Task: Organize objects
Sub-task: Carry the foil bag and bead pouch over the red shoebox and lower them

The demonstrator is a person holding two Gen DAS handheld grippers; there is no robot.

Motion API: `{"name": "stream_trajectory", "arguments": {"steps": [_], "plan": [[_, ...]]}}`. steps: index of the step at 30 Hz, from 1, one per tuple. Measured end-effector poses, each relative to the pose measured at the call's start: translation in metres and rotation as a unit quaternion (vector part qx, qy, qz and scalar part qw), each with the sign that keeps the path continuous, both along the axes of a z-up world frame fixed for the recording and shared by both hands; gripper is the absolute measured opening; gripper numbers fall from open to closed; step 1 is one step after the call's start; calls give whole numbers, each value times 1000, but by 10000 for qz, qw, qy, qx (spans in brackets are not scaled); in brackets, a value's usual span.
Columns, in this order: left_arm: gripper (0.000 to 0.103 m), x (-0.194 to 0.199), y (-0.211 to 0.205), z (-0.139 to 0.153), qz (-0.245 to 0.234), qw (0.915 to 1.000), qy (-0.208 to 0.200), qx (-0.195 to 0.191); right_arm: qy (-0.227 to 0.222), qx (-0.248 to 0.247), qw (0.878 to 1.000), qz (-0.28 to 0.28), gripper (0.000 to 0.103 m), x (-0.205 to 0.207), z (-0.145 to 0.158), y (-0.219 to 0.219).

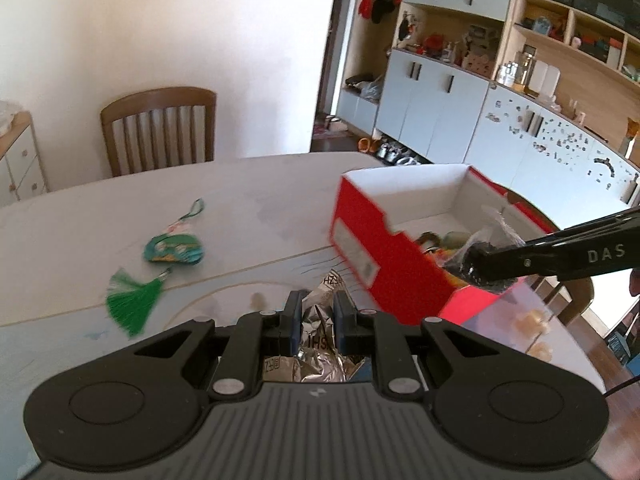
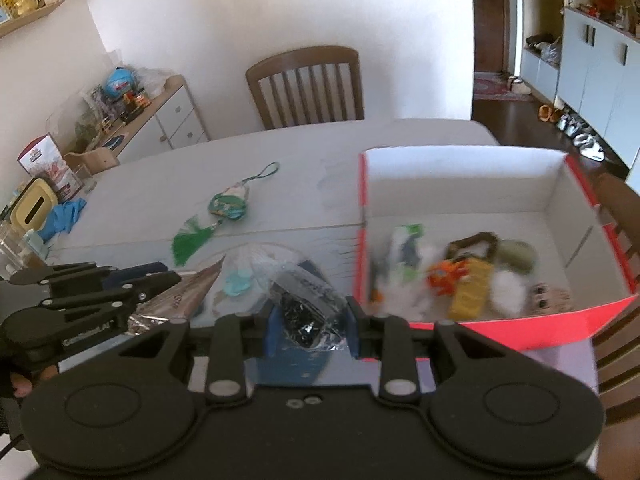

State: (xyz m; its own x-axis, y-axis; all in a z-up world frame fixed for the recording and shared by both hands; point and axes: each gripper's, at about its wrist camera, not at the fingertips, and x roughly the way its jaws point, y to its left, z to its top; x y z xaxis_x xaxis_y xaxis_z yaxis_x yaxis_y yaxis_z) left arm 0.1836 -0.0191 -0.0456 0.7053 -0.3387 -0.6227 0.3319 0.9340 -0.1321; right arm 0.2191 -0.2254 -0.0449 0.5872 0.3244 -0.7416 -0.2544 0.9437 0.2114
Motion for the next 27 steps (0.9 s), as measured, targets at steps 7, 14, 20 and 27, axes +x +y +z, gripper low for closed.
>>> {"name": "stream_trajectory", "arguments": {"steps": [7,14,20,27], "plan": [[16,5,-52,18,-203,9998,-63,53,-134,10,9998,-116,31,2,6,-47],[16,22,-101,28,-432,9990,-121,68,-244,-31,9992,-314,31,14,6,-93],[16,39,-140,32,-524,9983,-185,162,-285,-125,9982,-503,31,31,3,-129],[16,70,-180,23,-485,9985,-67,260,-261,-241,9975,-603,31,55,-12,-153]]}}
